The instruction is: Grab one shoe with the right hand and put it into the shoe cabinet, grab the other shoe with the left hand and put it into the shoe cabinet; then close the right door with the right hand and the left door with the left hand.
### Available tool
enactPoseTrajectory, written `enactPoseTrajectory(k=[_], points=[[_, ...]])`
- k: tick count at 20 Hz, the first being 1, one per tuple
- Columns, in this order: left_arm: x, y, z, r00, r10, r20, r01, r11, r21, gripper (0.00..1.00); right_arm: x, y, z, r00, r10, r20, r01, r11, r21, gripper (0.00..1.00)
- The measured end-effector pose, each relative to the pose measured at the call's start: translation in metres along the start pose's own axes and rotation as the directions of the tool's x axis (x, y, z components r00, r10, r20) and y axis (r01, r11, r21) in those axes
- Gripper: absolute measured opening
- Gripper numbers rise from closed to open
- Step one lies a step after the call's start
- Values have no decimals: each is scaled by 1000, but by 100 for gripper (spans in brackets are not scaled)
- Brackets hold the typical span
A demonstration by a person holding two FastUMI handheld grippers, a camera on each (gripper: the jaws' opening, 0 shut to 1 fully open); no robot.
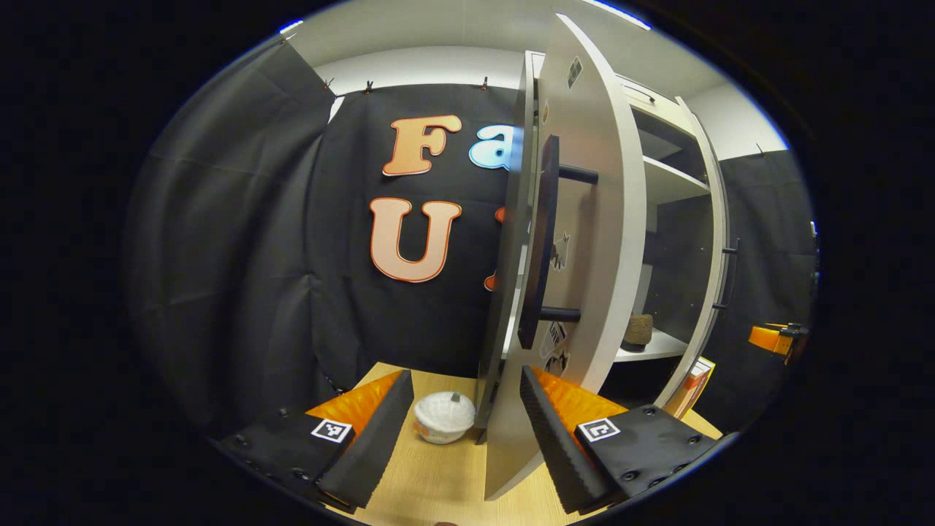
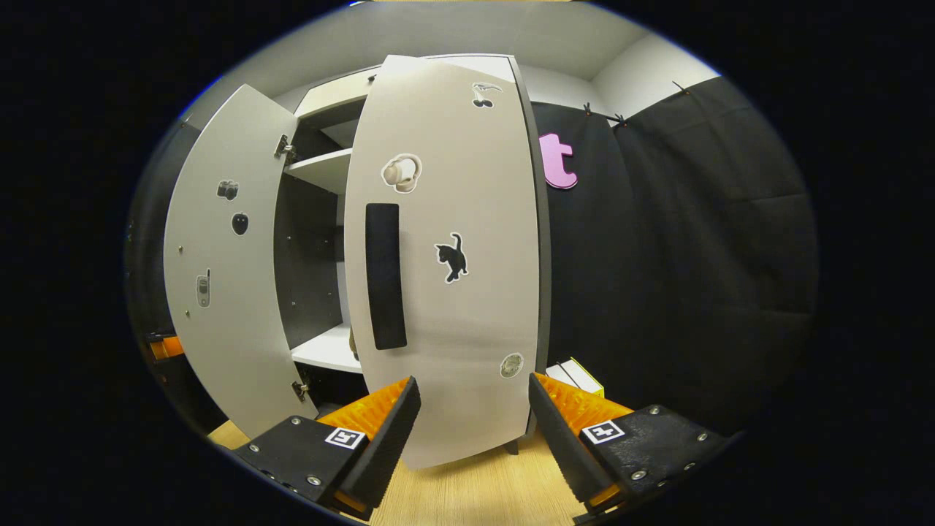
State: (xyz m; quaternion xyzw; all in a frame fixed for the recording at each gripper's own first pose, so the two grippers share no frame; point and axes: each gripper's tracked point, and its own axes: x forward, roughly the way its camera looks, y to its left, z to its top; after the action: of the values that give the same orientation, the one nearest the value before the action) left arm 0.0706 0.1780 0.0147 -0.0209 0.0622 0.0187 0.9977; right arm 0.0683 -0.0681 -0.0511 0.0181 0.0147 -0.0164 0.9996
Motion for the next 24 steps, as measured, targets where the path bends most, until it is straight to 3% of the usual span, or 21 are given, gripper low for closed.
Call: enactPoseTrajectory(k=[3, 5, 6, 9, 11, 12, 14, 15, 16, 20, 24], points=[[0, -20, -3, 999, -41, -2, 41, 999, 10, 93, -4, -1, 3, 1000, 2, 9, -2, 1000, -2, 92], [3, -40, -7, 996, -93, -12, 93, 996, -6, 99, -6, -6, 4, 1000, -1, 12, 1, 1000, -5, 92], [6, -51, -9, 992, -124, -15, 123, 992, -16, 94, -8, -8, 5, 1000, -4, 14, 4, 1000, -5, 86], [17, -80, -15, 982, -185, -29, 184, 983, -21, 95, -16, -18, 7, 1000, -20, 20, 20, 1000, -10, 86], [28, -88, -19, 982, -182, -44, 183, 983, 11, 93, -22, -26, 9, 999, -30, 27, 31, 999, -14, 86], [32, -91, -18, 983, -181, -41, 183, 983, 28, 99, -24, -29, 10, 999, -37, 36, 37, 999, -13, 86], [42, -96, -19, 984, -175, -41, 177, 983, 46, 93, -28, -36, 12, 998, -53, 44, 53, 999, -10, 86], [48, -97, -19, 984, -174, -39, 176, 983, 52, 96, -30, -40, 12, 997, -58, 45, 59, 998, -7, 86], [53, -99, -18, 984, -175, -37, 176, 983, 53, 96, -32, -43, 12, 997, -63, 46, 64, 998, -6, 92], [73, -105, -19, 983, -182, -35, 184, 982, 52, 93, -34, -51, 9, 996, -79, 46, 79, 997, -4, 92], [97, -123, -13, 978, -208, -19, 209, 976, 63, 96, -32, -56, 6, 995, -87, 41, 87, 996, -3, 92]])
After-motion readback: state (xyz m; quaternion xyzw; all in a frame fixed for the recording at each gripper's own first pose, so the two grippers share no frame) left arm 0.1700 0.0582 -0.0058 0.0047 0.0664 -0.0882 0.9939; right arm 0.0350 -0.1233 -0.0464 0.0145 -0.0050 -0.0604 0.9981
